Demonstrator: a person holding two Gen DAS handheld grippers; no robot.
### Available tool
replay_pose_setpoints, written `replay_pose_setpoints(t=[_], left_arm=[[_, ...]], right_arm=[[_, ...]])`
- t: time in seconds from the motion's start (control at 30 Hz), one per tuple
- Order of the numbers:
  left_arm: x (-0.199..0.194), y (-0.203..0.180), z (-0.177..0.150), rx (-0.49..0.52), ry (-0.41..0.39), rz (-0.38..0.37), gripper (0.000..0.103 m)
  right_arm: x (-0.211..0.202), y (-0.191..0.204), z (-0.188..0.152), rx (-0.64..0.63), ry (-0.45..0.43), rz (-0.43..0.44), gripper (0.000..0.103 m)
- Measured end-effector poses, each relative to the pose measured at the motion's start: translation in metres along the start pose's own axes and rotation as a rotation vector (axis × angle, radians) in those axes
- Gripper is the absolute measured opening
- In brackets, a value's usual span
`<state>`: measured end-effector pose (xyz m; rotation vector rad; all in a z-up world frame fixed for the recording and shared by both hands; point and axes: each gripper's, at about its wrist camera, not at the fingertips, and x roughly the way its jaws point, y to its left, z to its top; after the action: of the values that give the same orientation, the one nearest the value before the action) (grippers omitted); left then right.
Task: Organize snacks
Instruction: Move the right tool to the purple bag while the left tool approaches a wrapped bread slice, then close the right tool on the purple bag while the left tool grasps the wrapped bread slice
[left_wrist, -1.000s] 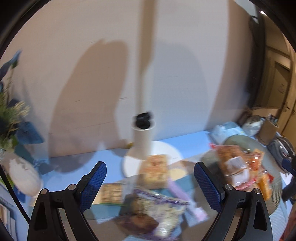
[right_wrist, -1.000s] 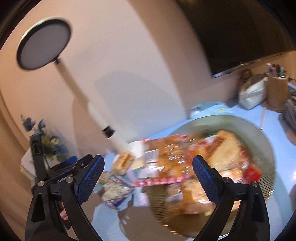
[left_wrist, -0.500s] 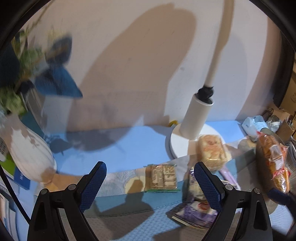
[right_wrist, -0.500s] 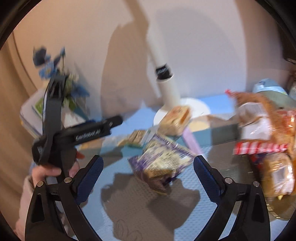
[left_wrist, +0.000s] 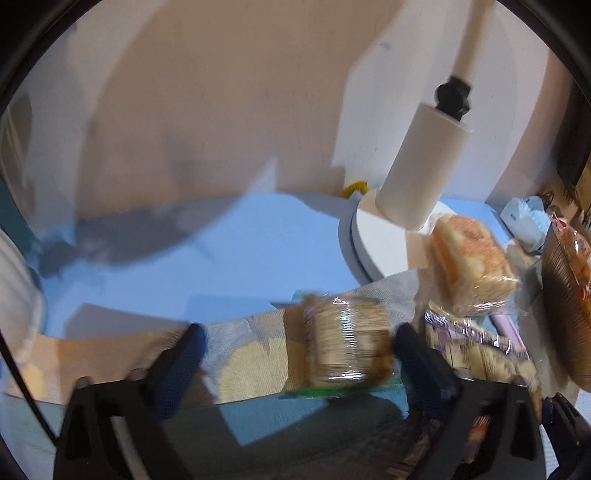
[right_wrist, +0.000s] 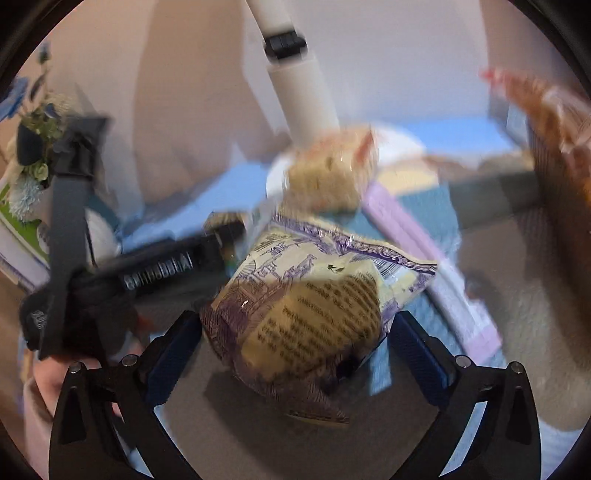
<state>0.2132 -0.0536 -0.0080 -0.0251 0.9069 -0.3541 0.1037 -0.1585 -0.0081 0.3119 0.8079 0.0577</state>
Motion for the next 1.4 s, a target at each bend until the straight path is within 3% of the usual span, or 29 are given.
replay_pose_setpoints(t=[0.2,0.43,0.7,1.4], left_arm=[[0.000,-0.003,0.001,0.011,0.002,0.032,0.103],[0.004,-0.006,0.002,0.030,0.014,0.059,0.103],[0.004,-0.006,0.003,0.038,0.021,0.084,0.103],[0.004,-0.006,0.004,0.031,0.021,0.075,0.103]], right_arm=[[-0.001,-0.001,-0.003,-0.002,-0.004,0.006,0.103],[-0.016,-0.022,-0.007,0.098,-0.041,0.128,0.103],[-0.019,-0.015,-0.008,0.075,-0.037,0.092,0.103],[-0.009,-0.014,-0.005,0.080,-0.038,0.102,0.103]])
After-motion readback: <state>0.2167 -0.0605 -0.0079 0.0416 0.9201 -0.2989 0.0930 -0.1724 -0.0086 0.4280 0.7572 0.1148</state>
